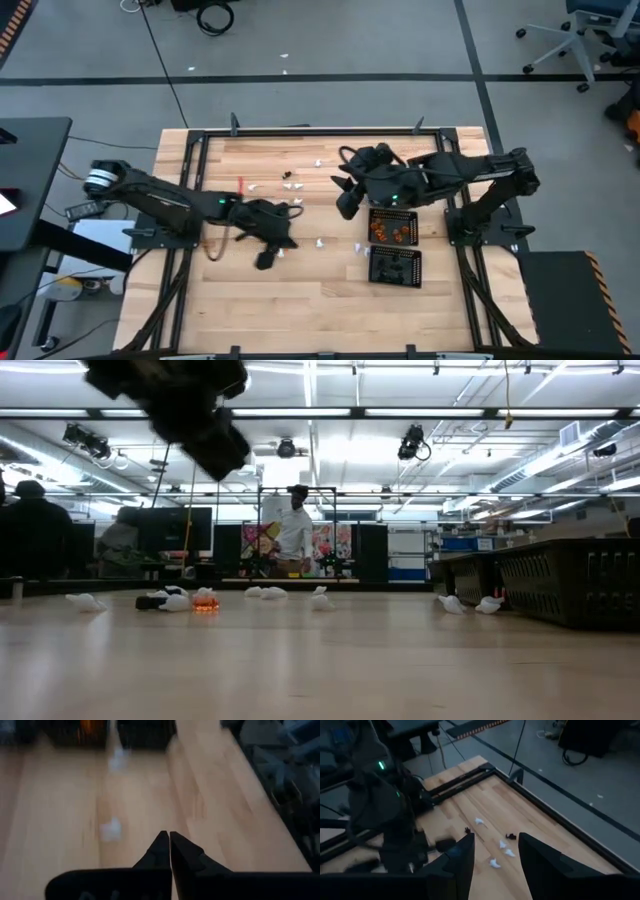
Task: Sort Halloween decoration
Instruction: Put the white ghost toy into the top black bin
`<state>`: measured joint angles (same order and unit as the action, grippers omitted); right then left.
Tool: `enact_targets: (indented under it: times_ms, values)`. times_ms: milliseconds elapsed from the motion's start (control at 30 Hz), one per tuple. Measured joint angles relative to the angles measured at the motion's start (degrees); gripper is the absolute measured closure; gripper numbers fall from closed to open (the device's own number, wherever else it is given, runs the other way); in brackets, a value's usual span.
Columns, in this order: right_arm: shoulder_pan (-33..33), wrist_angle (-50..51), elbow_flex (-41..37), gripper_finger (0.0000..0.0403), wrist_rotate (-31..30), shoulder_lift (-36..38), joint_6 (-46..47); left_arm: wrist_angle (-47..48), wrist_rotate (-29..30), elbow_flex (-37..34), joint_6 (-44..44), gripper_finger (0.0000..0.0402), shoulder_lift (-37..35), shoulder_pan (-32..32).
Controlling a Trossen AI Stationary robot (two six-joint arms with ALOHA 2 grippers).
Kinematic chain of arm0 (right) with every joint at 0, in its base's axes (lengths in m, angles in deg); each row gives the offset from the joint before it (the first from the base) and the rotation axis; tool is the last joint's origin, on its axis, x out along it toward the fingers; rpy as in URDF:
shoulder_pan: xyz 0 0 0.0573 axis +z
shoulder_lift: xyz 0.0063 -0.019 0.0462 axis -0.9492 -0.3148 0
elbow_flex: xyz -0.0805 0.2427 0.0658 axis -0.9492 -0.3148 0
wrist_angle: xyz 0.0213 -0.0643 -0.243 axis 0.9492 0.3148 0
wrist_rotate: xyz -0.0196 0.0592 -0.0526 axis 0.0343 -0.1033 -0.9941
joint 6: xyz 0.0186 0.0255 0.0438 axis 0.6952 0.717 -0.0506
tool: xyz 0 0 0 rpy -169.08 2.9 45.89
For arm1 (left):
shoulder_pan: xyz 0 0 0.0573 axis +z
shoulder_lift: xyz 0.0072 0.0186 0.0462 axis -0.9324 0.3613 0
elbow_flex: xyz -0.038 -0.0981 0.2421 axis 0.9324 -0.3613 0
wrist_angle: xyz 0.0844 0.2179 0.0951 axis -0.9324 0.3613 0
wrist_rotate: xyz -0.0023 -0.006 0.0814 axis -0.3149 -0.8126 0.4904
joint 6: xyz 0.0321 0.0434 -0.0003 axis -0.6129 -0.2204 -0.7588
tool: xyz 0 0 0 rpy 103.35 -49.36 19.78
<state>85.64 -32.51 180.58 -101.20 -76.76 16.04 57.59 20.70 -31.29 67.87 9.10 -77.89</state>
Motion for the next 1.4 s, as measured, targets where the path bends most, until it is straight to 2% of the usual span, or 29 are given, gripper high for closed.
enact_targets:
  times_ms: [67, 167, 333, 433, 533, 700, 800, 967, 1067, 1233, 1400]
  values:
    - [-0.2, 0.1, 0.0, 0.0245, 0.1, -0.7, 0.4, -0.2, 0.0, -2.2, 2.4, 0.0401, -2.6, -0.1]
    - [-0.9, -0.6, 0.1, 0.0245, 0.6, -1.3, 0.4, 4.5, -0.1, -5.7, 6.9, 0.0401, -6.9, -0.4]
    - [-2.2, -0.3, 0.0, 0.0245, 3.3, -1.7, 0.0, 15.9, 0.1, -7.5, 14.4, 0.0384, -11.7, -1.1]
    - [-2.9, -0.7, 0.0, 0.0245, 4.2, -1.5, -0.9, 23.7, 0.1, -7.6, 17.5, 0.0353, -13.9, -2.1]
    - [-3.2, -1.0, 0.0, 0.0245, 4.6, -1.3, -2.8, 27.7, 0.8, -6.8, 19.5, 0.0311, -15.5, -3.3]
    - [-3.7, -1.6, 0.1, 0.0245, 6.7, -1.2, -4.2, 33.3, 1.6, -5.6, 18.1, 0.0238, -16.3, -6.5]
    - [-3.6, -1.7, 0.1, 0.0245, 7.5, -1.2, -5.1, 34.1, 4.4, -6.1, 15.3, 0.021, -16.0, -10.6]
    - [-2.9, -1.9, 0.1, 0.0245, 7.5, -1.2, -6.3, 27.0, 9.8, -7.6, 14.8, 0.0181, -13.4, -15.2]
    - [-2.3, -2.1, 0.1, 0.0245, 7.4, -1.2, -7.0, 26.0, 12.7, -7.8, 16.2, 0.0178, -9.3, -15.5]
    - [-1.9, -2.3, 0.1, 0.0245, 7.5, -1.2, -7.7, 22.7, 15.6, -7.8, 10.7, 0.0181, -2.4, -15.6]
    - [-2.0, -2.5, 0.1, 0.0245, 8.9, -1.2, -8.2, 19.0, 16.8, -7.7, 9.6, 0.0181, 2.3, -15.3]
